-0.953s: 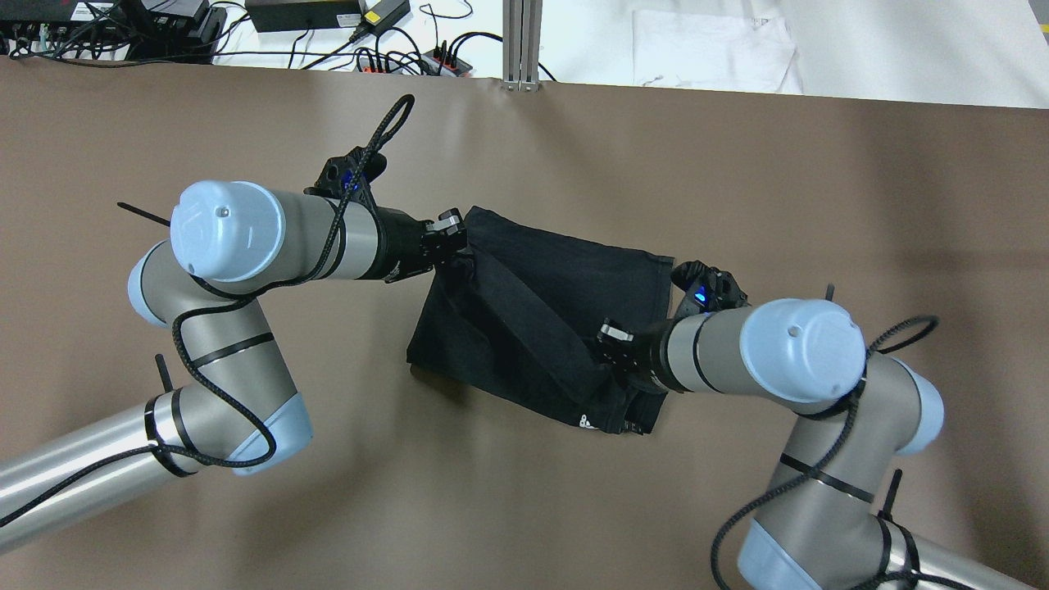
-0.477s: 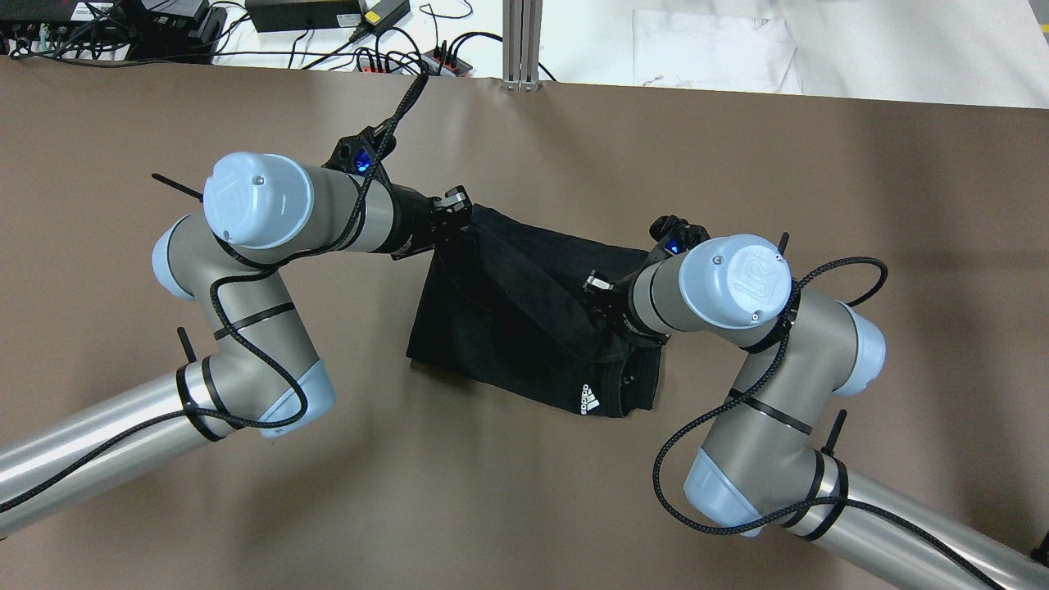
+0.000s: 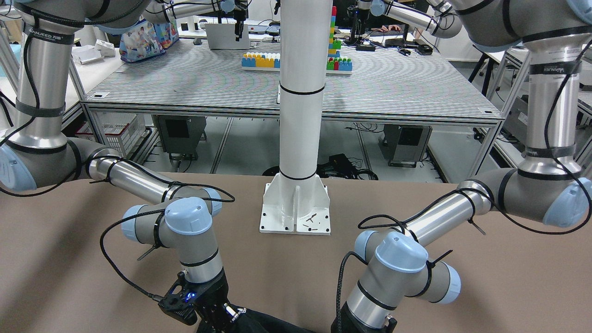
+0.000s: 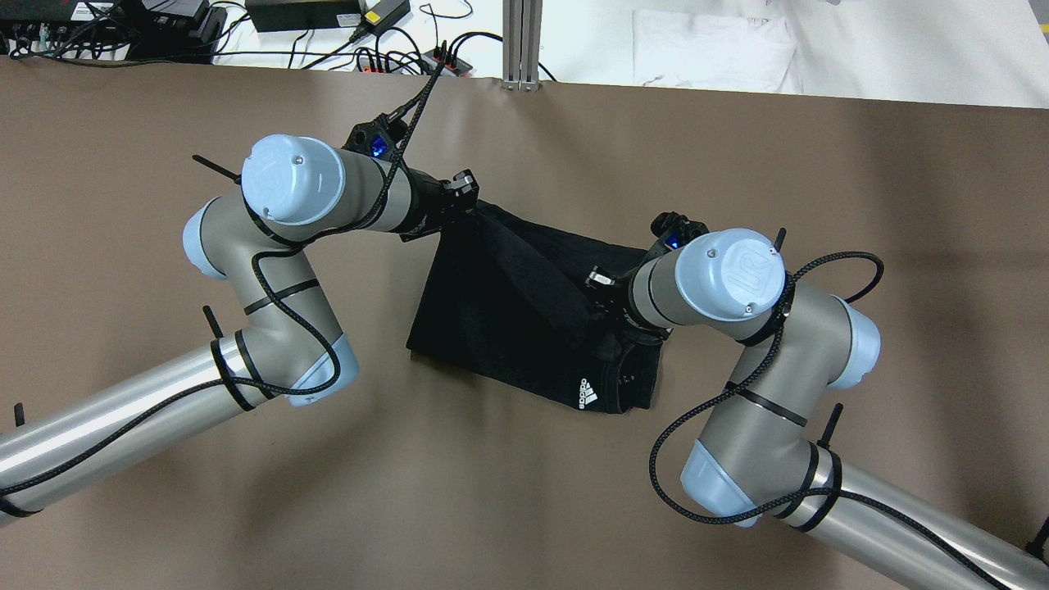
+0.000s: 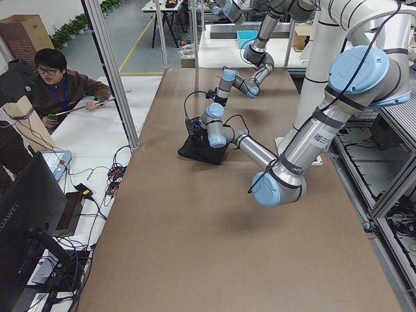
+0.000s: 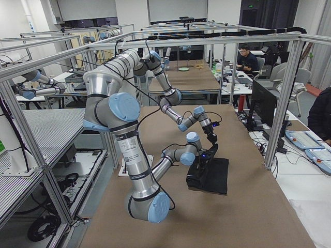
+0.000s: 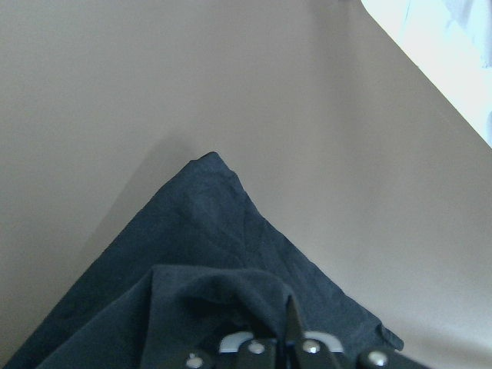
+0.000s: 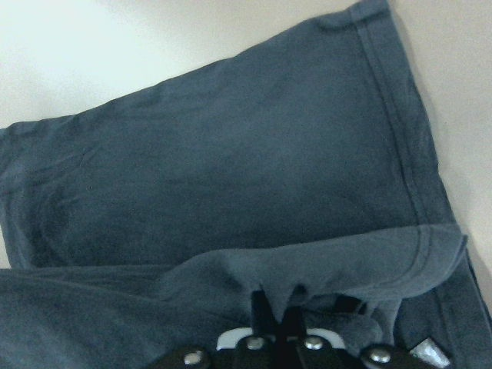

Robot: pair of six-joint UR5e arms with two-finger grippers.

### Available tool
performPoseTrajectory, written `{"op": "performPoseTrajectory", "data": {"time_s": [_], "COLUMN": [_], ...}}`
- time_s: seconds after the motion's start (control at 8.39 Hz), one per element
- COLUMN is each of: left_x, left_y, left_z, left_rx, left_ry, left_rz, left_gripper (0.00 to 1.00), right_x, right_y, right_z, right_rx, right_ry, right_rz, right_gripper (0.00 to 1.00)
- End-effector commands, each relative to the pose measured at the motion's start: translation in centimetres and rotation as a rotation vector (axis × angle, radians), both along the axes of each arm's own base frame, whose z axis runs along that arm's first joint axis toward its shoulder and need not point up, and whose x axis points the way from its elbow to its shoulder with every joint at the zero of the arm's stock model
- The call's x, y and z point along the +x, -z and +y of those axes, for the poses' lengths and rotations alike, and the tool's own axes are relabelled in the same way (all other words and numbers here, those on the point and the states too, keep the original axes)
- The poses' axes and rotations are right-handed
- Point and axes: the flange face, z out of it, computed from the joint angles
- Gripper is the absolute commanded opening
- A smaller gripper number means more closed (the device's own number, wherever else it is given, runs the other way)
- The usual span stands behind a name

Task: Fold clothes
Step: 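Lay the near end onto the far half and open both grippers, then press the folded shirt flat with the right gripper while the left gripper withdraws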

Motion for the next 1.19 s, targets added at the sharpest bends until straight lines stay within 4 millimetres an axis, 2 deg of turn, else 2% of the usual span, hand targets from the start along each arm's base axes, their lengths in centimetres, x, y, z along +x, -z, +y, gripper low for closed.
{"op": "performPoseTrajectory", "data": {"time_s": [0.0,0.12,0.24,0.36,0.48,0.6,0.71,0.83,0.95,1.07], "left_x": [0.5,0.5,-0.4,-2.5,-4.4,-6.4,-8.5,-11.3,-13.6,-15.3], "left_y": [0.3,0.4,0.4,0.5,0.2,0.2,0.1,-0.8,-1.9,-3.2], "left_z": [-0.6,-0.6,-1.5,-3.0,-4.5,-5.5,-6.2,-6.8,-6.1,-5.3], "left_rx": [-0.008,-0.006,-0.003,-0.005,-0.022,-0.02,-0.028,-0.043,-0.025,0.005], "left_ry": [0.024,0.033,0.057,0.082,0.107,0.082,0.046,0.029,0.016,-0.001], "left_rz": [0.015,0.015,0.004,0.005,-0.016,-0.017,-0.002,0.009,0.007,-0.011], "left_gripper": [0.7,1.0,1.0,1.0,1.0,1.0,1.0,1.0,1.0,1.0], "right_x": [-0.6,0.1,2.3,3.9,4.1,2.3,-1.0,-4.5,-7.3,-9.2], "right_y": [-0.4,-0.2,-0.1,1.1,2.9,4.3,6.2,7.4,7.6,8.0], "right_z": [-0.1,-0.8,-2.6,-3.4,-3.4,-2.3,-0.4,1.7,2.5,1.5], "right_rx": [-0.003,-0.002,-0.012,-0.036,-0.055,-0.052,-0.05,-0.011,0.021,0.016], "right_ry": [0.004,-0.005,-0.016,0.05,0.103,0.126,0.137,0.135,0.149,0.154], "right_rz": [0.003,0.003,-0.006,-0.051,-0.091,-0.092,-0.042,0.04,0.089,0.108], "right_gripper": [0.94,0.94,0.94,0.94,0.94,0.94,0.94,0.94,0.94,0.94]}}
